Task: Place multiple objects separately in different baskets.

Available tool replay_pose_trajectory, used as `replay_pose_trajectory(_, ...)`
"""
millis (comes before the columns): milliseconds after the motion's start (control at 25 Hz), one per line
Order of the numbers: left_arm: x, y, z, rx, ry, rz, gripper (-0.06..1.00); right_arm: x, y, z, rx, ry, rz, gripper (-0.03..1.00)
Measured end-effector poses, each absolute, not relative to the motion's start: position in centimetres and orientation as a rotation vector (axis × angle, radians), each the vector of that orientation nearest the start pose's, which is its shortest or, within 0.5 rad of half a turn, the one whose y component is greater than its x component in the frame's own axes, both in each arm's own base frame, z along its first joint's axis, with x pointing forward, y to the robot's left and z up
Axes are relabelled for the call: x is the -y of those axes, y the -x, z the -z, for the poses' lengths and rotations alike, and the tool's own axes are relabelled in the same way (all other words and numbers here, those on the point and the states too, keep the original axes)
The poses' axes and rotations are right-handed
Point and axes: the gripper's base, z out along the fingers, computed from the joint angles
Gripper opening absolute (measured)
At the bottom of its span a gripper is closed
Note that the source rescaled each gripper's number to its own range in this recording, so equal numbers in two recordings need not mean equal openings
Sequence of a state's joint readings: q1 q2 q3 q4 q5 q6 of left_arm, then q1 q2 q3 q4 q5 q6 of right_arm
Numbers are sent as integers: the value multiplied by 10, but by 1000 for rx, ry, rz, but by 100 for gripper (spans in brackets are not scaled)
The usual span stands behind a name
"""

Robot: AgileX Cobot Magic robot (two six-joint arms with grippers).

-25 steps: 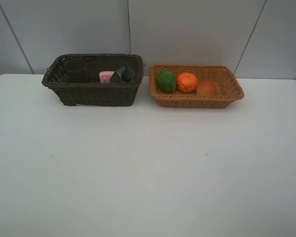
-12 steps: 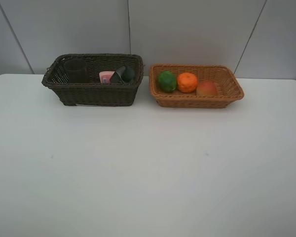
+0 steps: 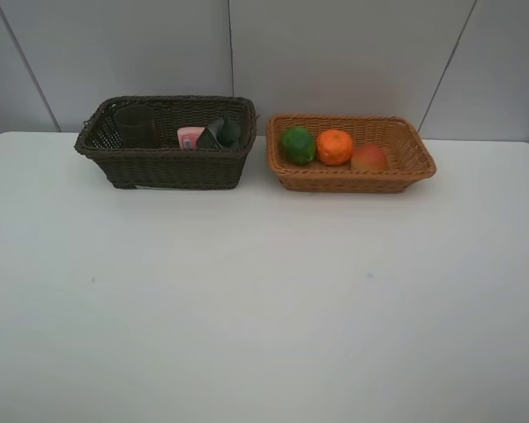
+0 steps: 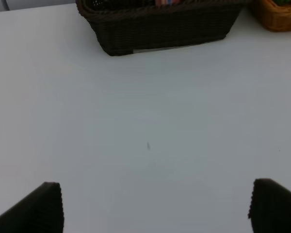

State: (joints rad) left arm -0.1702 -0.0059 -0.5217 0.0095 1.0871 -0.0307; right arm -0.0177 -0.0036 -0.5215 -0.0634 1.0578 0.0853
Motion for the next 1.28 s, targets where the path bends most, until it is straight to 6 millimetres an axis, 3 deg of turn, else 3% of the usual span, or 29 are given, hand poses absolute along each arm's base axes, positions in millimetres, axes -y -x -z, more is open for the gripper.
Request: replay_pose_trajectory(1280,-2,7,-279,-2033,-144,118,99,5,8,-284,-2012,-107,32,88)
